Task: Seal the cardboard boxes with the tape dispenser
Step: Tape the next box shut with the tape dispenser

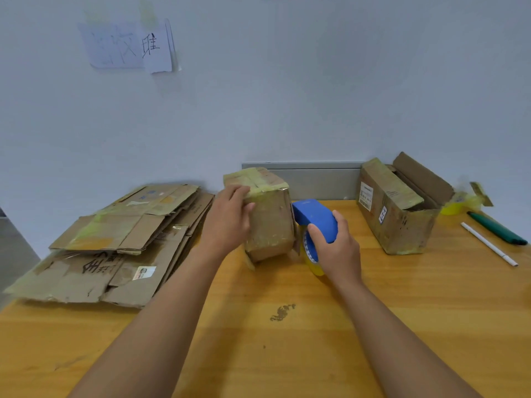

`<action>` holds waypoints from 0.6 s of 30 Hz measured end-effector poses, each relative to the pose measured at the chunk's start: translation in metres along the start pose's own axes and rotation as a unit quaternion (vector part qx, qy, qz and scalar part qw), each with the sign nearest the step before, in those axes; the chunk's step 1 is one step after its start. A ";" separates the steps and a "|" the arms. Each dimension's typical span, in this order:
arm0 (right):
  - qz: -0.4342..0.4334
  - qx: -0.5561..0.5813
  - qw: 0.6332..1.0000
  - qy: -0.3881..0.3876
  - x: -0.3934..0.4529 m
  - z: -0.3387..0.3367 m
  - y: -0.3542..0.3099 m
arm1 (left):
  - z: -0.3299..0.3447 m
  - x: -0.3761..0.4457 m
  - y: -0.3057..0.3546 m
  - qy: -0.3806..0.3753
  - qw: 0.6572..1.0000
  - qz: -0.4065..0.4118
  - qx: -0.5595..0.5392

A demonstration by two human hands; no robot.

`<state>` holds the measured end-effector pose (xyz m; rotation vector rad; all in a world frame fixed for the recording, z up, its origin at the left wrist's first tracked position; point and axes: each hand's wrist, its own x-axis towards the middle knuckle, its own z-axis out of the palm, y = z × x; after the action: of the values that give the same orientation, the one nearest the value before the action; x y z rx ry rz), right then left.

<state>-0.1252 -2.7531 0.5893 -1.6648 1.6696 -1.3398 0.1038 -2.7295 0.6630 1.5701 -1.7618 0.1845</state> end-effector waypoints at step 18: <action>0.003 0.000 1.000 -0.004 0.002 0.000 -0.001 | 0.008 -0.006 0.010 0.038 0.988 -0.012 0.150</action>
<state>-0.1252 -2.7544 0.5908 -1.6628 1.6693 -1.3294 0.0916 -2.7265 0.6575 1.7690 -1.7133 0.5117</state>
